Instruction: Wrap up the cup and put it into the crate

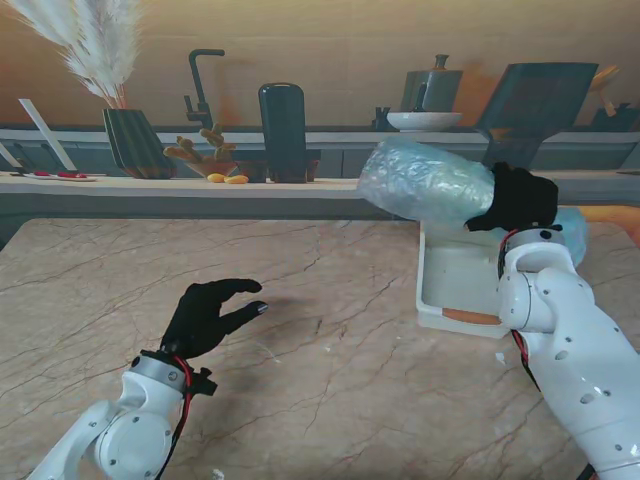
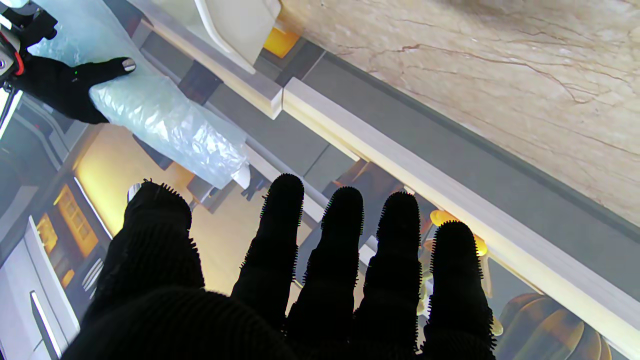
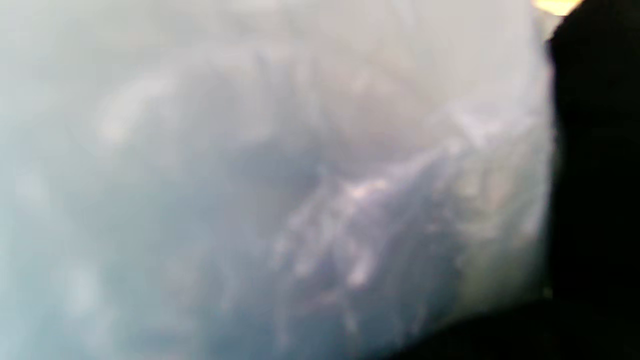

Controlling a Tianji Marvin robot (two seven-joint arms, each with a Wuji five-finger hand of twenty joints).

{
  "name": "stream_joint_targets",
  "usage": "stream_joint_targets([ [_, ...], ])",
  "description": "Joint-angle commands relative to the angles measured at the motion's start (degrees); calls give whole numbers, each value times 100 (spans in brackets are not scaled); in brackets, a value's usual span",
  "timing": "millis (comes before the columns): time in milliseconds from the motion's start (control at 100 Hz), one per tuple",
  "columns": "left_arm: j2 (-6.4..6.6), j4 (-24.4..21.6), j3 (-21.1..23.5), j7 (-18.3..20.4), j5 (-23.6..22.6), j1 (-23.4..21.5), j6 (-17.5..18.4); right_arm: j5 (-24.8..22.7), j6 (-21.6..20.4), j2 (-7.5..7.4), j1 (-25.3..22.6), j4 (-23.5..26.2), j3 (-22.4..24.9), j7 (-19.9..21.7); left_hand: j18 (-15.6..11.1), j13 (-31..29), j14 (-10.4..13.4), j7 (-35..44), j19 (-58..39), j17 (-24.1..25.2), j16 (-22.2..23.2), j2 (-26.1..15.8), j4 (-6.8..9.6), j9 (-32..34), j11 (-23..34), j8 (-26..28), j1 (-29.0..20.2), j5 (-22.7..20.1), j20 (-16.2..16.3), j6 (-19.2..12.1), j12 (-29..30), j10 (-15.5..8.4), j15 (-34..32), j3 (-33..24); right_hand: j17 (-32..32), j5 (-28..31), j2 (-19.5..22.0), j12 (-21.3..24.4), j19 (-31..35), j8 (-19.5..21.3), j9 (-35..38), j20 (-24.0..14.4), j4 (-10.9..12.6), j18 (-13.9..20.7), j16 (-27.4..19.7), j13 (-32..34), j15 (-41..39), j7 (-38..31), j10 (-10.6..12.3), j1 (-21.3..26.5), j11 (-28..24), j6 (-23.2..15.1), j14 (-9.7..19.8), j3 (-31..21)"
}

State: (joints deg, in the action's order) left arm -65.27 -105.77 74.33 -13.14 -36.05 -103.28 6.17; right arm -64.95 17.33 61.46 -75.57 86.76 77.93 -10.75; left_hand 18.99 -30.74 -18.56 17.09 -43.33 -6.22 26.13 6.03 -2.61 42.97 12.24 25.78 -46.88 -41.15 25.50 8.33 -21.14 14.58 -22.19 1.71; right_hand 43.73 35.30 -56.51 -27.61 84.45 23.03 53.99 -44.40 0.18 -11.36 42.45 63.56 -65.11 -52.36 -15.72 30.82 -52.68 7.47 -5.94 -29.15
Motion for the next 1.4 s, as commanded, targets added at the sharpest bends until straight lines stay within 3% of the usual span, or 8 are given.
stream_joint_targets([
  [0, -13, 12, -11, 22, 30, -28, -24, -10, 28, 58, -44, -136, 2, -70, 94, -146, -56, 195, -156, 2, 96, -128, 13, 119, 100, 45, -122, -18, 32, -61, -64, 2, -70, -19, 204, 636, 1402, -60, 318, 42, 457, 198, -180, 184, -15, 811, -766, -1276, -54, 1303, -789, -995, 532, -2798],
  [250, -11, 62, -50, 78, 93, 35, -83, 575, 641, 183, 141, -805, -359, -404, 96, -145, -56, 196, -164, 6, 99, -130, 12, 119, 99, 39, -117, -14, 26, -61, -65, -1, -72, -16, 274, 548, 1802, -187, 381, -17, 470, 280, -354, 208, -42, 896, -894, -1250, -15, 1290, -953, -868, 592, -2512],
  [560, -5, 140, -91, 152, 142, 123, -138, 1294, 1192, 368, 524, -1573, -889, -730, 98, -139, -78, 196, -163, 12, 100, -127, 14, 119, 102, 33, -123, -8, 18, -53, -67, 3, -72, -18, 372, 536, 1903, -244, 439, -48, 524, 306, -320, 225, -65, 985, -940, -1248, 8, 1259, -1015, -829, 639, -2461],
  [940, 8, 206, -115, 198, 99, 191, -166, 2163, 1722, 683, 1101, -2746, -1496, -1236, 89, -133, -57, 190, -156, 13, 97, -139, 14, 112, 97, 29, -118, 1, 10, -62, -65, 2, -64, -17, 416, 511, 2321, -314, 464, -203, 580, 352, -360, 217, -125, 1052, -925, -1110, 28, 1247, -1032, -662, 612, -2341],
  [1230, 15, 222, -121, 238, 112, 213, -146, 2656, 1971, 890, 1389, -3511, -1892, -1419, 95, -135, -60, 190, -157, 8, 99, -141, 14, 111, 96, 27, -117, 1, 10, -64, -65, -5, -64, -16, 129, 482, 2523, -277, 340, -322, 517, 405, -310, 102, -201, 872, -751, -905, 61, 1308, -851, -674, 395, -2256],
  [1390, 16, 232, -116, 248, 115, 217, -129, 2932, 2147, 999, 1457, -3700, -1986, -1409, 82, -139, -60, 190, -158, 1, 99, -140, 13, 110, 94, 27, -117, 1, 10, -69, -64, -8, -65, -15, -274, 420, 2536, 14, -208, -370, 371, 652, -322, -211, -334, 651, -374, -731, -12, 1344, -600, -582, 123, -2327],
])
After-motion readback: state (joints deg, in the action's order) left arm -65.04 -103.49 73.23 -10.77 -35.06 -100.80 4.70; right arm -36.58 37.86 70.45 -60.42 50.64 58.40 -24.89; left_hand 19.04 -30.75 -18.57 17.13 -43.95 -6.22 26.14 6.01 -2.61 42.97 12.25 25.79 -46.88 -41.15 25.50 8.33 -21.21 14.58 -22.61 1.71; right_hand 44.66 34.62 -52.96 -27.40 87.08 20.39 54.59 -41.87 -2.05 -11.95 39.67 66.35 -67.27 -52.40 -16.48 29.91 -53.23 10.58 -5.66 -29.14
